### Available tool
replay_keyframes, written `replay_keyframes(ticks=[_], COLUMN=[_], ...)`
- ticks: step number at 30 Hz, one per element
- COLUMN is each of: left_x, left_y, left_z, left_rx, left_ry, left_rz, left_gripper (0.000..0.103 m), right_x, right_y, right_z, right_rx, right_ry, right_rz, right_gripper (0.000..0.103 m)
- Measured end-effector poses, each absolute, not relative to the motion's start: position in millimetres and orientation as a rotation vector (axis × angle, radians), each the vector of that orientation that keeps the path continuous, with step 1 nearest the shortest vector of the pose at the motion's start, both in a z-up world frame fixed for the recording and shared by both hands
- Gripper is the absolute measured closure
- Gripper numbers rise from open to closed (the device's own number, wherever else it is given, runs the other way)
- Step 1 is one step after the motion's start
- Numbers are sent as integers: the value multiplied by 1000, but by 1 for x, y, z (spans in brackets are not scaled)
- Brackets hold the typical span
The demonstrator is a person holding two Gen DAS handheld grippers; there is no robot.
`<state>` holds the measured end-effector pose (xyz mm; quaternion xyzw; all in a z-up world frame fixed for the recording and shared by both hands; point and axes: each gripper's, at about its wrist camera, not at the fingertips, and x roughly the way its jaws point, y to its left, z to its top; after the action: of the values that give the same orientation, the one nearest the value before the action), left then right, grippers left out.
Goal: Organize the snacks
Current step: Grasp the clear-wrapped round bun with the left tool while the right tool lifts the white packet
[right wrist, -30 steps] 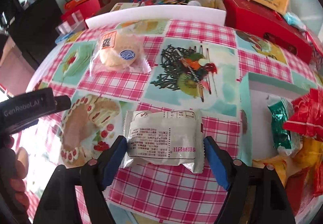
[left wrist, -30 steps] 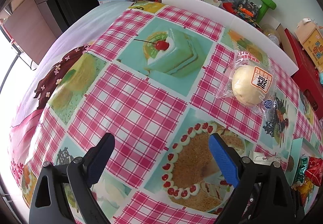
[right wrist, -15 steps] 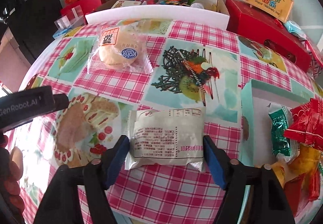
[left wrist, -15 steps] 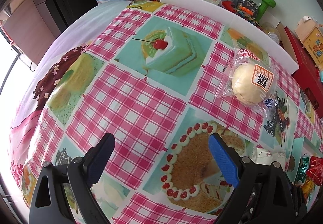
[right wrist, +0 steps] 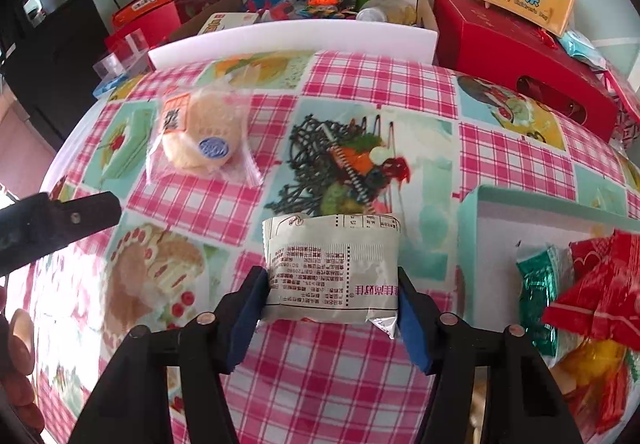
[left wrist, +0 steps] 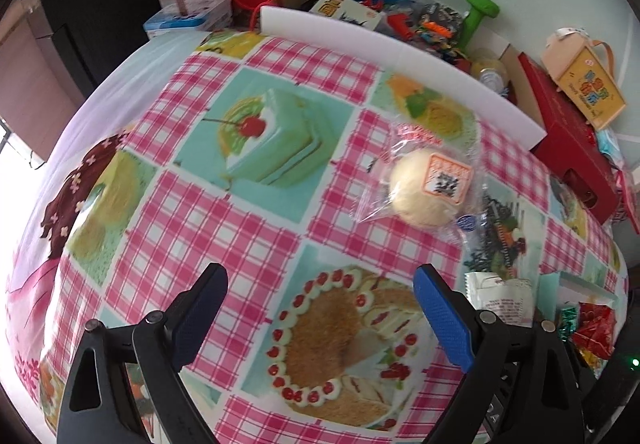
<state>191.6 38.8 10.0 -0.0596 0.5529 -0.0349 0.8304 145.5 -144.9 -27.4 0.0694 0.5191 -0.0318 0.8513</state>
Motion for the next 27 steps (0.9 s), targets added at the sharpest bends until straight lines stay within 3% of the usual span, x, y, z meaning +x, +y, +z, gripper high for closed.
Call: replay_keyframes(ticks=[13, 25, 26, 27], left_x=[234, 267, 268, 267], left_y=[-6, -29, -28, -27], left_z=[30, -3, -3, -2], left_rx=[-80, -138, -152, -157], left_ry=[1143, 1221, 1217, 1209], left_rz=[-273, -285, -284, -279], left_gripper=[9, 9, 10, 17], right_x=[161, 164, 163, 163], right_y=[-161, -171, -171, -171], right_z=[-22, -17, -16, -16], right_rx=[164, 184, 186, 187], right_ry=[1104, 1092, 1091, 1090], right_rz=[-83, -81, -81, -80], right_gripper=[40, 42, 42, 42])
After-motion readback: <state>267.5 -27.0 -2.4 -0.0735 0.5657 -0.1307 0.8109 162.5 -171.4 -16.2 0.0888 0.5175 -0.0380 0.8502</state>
